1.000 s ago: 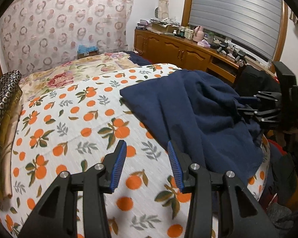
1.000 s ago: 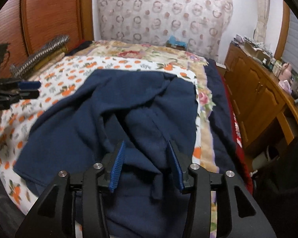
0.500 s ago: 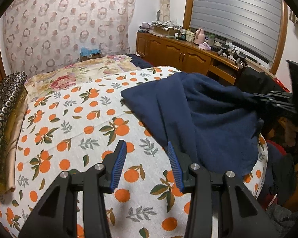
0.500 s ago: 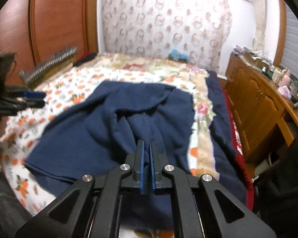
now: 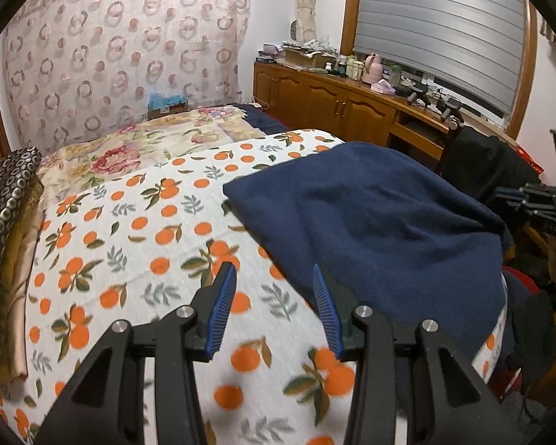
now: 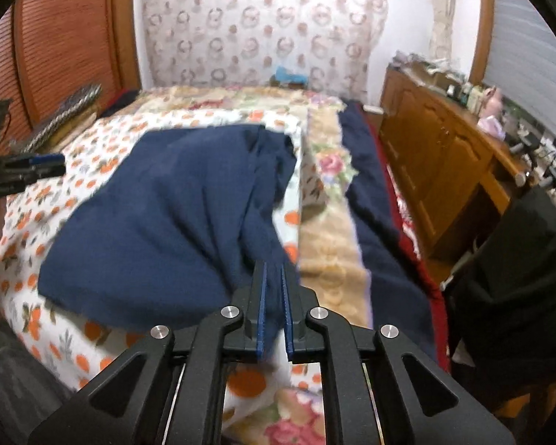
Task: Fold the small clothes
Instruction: 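Grasp the navy shirt edge with the right gripper while the left gripper grasps it, then lift the navy shirt high with both grippers and shake it out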
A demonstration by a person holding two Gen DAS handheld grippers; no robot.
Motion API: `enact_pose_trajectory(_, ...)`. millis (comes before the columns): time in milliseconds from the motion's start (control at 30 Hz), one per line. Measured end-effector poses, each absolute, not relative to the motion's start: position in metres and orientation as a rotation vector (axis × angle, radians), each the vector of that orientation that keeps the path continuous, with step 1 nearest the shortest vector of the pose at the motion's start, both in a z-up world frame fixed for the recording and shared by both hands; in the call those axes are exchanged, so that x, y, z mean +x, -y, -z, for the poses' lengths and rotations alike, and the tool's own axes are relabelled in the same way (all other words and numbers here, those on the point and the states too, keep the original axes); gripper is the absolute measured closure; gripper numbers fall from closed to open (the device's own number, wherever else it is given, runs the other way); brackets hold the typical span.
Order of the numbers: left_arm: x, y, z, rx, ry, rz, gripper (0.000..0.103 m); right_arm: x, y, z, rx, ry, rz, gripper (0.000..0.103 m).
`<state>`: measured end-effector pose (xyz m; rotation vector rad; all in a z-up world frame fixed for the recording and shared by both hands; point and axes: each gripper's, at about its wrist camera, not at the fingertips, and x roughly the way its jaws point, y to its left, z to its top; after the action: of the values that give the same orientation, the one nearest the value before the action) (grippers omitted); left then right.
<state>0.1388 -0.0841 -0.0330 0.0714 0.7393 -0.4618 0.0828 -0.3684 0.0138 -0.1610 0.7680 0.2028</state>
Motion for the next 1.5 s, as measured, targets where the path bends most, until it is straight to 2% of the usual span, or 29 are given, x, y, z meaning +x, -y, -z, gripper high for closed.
enact_pose_trajectory(67, 0.152, 0.086, 0.034, 0.070, -0.745, 0.462, 0.061, 0.095, 0.365, -0.023, -0.171, -0.730, -0.194, 0.074)
enact_pose_trajectory(100, 0.160, 0.087, 0.035, 0.071, -0.752, 0.459, 0.061, 0.103, 0.362, -0.027, -0.175, -0.712, -0.201, 0.071)
enact_pose_trajectory(167, 0.172, 0.090, 0.037, 0.081, -0.765, 0.454, 0.061, 0.122, 0.355, -0.032, -0.186, -0.685, -0.223, 0.056)
enact_pose_trajectory(233, 0.185, 0.094, 0.041, 0.097, -0.779, 0.440, 0.061, 0.147, 0.345, -0.033, -0.205, -0.675, -0.236, 0.052)
enact_pose_trajectory(600, 0.247, 0.107, 0.061, 0.082, -0.859, 0.416, 0.061, 0.266, 0.318, 0.000, -0.211, -0.789, -0.329, 0.045)
enact_pose_trajectory(833, 0.267, 0.111, 0.079, 0.084, -0.910, 0.419, 0.061, 0.296, 0.328, 0.038, -0.165, -0.908, -0.319, 0.040)
enact_pose_trajectory(1100, 0.273, 0.112, 0.081, 0.074, -0.900, 0.428, 0.061, 0.302, 0.333, 0.048, -0.104, -0.933, -0.382, 0.040)
enact_pose_trajectory(1133, 0.274, 0.113, 0.081, 0.072, -0.899, 0.431, 0.061, 0.303, 0.332, 0.048, -0.104, -0.933, -0.389, 0.041)
enact_pose_trajectory(1200, 0.277, 0.114, 0.081, 0.059, -0.898, 0.451, 0.061, 0.303, 0.329, 0.047, -0.105, -0.932, -0.421, 0.053)
enact_pose_trajectory(1233, 0.279, 0.114, 0.080, 0.050, -0.902, 0.460, 0.061, 0.302, 0.326, 0.047, -0.108, -0.935, -0.451, 0.066)
enact_pose_trajectory(1267, 0.281, 0.115, 0.080, 0.036, -0.909, 0.478, 0.071, 0.302, 0.324, 0.047, -0.113, -0.932, -0.466, 0.077)
enact_pose_trajectory(1333, 0.283, 0.114, 0.077, 0.026, -0.913, 0.474, 0.098, 0.297, 0.318, 0.043, -0.124, -0.915, -0.490, 0.089)
enact_pose_trajectory(1500, 0.265, 0.106, 0.046, -0.024, -0.832, 0.512, 0.101, 0.272, 0.316, 0.009, -0.106, -0.793, -0.496, 0.094)
